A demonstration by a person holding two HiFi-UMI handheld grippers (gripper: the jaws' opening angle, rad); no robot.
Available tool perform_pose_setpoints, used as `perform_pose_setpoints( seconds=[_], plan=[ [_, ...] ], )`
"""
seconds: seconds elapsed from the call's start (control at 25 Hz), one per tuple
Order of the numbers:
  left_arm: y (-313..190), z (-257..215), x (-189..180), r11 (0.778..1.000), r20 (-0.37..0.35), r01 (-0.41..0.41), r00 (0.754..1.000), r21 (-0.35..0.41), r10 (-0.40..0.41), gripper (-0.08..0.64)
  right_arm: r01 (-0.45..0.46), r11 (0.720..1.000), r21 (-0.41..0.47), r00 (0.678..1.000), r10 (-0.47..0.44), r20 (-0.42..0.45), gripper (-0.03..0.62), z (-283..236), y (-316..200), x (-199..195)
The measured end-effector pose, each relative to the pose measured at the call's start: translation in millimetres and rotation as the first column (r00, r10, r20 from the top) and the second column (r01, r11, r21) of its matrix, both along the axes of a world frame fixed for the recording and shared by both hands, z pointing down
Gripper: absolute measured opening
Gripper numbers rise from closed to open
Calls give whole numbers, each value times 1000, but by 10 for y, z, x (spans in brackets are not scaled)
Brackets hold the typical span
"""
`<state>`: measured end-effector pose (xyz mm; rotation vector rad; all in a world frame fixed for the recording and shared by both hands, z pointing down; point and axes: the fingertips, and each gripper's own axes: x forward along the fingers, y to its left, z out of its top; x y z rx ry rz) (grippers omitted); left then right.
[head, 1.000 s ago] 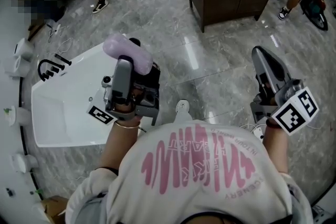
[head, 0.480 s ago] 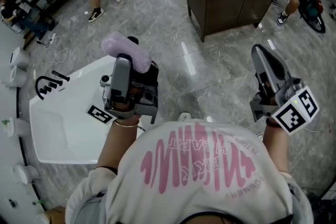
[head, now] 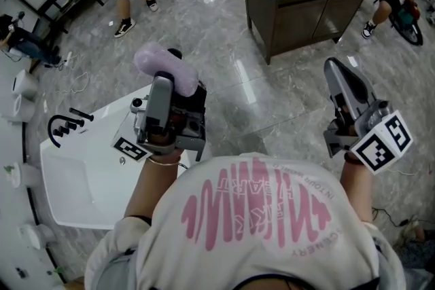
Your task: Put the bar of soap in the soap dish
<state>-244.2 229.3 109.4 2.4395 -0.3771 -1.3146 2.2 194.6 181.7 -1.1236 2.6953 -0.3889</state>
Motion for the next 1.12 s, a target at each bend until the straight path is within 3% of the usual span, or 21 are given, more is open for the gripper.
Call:
perform_pose_setpoints(
  seconds=[0.92,1.12],
  plan=[
    [-291,298,-252,998,-26,-55,998,5,55,213,-53,998,-32,996,51,-73,17,331,-142,-297],
    [-326,322,-256,997,-53,-74,996,-10,73,213,-136,991,9,991,136,1,17,203,-117,-191]
  ],
)
